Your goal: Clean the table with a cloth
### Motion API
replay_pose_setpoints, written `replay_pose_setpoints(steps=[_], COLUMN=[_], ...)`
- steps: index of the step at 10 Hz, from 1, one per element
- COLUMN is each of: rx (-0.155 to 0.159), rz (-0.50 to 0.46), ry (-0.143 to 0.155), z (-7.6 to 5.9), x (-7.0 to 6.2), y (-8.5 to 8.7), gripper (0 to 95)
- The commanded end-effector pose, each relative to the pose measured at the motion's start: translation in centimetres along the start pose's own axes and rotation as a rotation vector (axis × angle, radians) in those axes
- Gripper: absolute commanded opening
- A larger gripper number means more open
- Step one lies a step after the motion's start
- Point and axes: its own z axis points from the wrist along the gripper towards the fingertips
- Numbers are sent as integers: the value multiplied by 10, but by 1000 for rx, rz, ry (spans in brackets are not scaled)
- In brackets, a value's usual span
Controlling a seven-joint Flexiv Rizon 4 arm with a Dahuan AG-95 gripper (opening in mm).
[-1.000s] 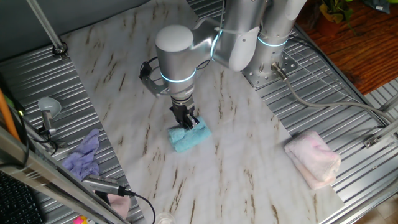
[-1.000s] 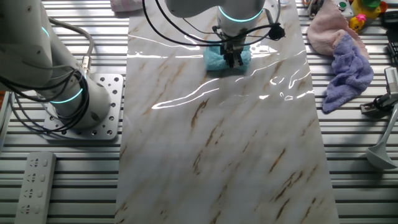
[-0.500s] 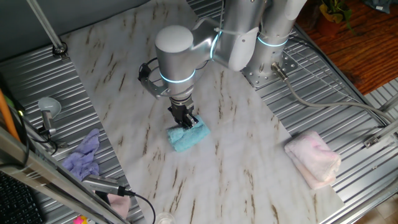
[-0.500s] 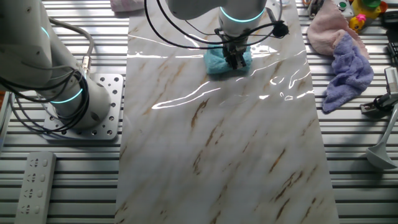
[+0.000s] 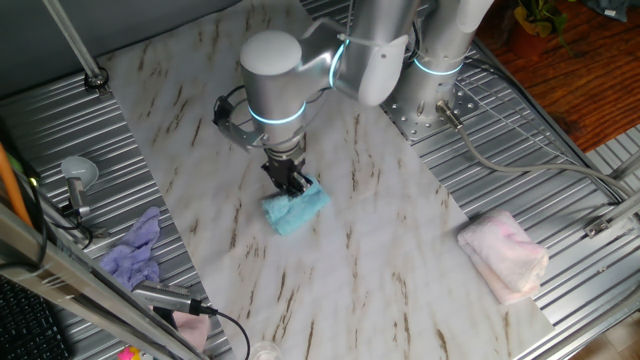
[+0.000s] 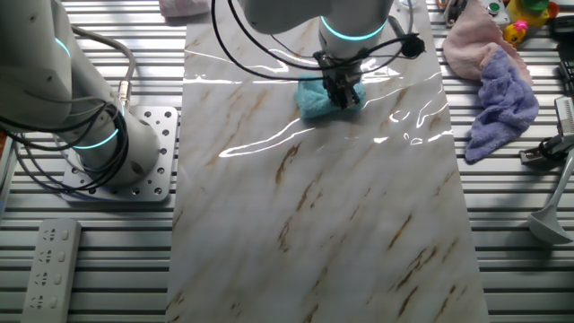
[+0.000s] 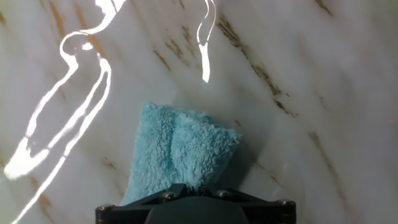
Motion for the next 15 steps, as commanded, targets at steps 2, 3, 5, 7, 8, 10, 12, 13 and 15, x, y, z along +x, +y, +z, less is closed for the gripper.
replay_pose_setpoints(steps=[2,3,5,7,8,10,12,13,15], rx=[2,2,-1,0,-5,2,5,5,3], rz=[-16,-17,-27,-26,-14,9,-27,-58,-106], ry=[0,1,-1,-5,-14,-9,-8,-8,-9], z=[-4,-4,-4,-4,-4,-4,-4,-6,-11], x=[5,5,5,5,5,5,5,7,16], y=[-7,-7,-7,-7,-7,-7,-7,-12,-34], gripper=[0,0,0,0,0,0,0,0,0])
